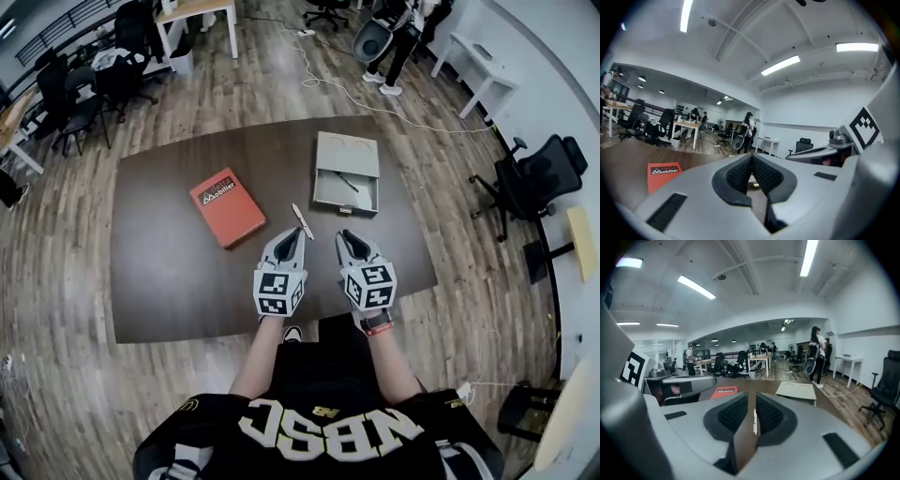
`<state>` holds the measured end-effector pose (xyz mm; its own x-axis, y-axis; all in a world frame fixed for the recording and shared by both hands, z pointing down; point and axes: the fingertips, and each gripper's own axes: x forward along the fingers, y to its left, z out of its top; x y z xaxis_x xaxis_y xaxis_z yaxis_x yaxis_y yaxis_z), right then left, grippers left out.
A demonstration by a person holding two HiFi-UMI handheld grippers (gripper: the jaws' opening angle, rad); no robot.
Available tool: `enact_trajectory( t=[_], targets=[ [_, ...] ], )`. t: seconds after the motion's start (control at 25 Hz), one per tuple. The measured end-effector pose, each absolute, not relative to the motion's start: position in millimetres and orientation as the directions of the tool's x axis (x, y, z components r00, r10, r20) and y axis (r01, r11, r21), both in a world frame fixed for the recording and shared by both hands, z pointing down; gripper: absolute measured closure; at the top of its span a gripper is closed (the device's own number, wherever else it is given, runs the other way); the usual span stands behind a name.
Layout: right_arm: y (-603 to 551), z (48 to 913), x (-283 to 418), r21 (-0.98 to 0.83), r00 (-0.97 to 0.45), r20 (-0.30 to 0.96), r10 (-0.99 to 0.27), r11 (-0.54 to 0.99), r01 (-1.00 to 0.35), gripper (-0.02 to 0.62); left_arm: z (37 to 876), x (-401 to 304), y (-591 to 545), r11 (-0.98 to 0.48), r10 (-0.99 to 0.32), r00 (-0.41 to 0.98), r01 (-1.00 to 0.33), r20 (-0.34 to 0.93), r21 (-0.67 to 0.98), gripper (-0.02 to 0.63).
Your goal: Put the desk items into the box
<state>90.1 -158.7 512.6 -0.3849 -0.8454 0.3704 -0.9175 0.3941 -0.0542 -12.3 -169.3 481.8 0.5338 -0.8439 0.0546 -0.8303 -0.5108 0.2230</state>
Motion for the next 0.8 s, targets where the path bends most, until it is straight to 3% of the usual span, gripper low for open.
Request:
enact_trajectory(
  t=[0.36,0.8],
  targets=[
    [-211,568,50,-0.077,-0.536,0.514,-0.669,0.586,-0.806,0.498,513,-46,-203,-0.336,-0.914,0.376,-0.912,0.154,0.235,0.591],
    [-244,674,28,-0.116,-0.525,0.688,-0.501,0.638,-0.761,0.43,570,-65,-215,-0.229,-0.896,0.309,-0.937,0.318,0.265,0.591]
  ],
)
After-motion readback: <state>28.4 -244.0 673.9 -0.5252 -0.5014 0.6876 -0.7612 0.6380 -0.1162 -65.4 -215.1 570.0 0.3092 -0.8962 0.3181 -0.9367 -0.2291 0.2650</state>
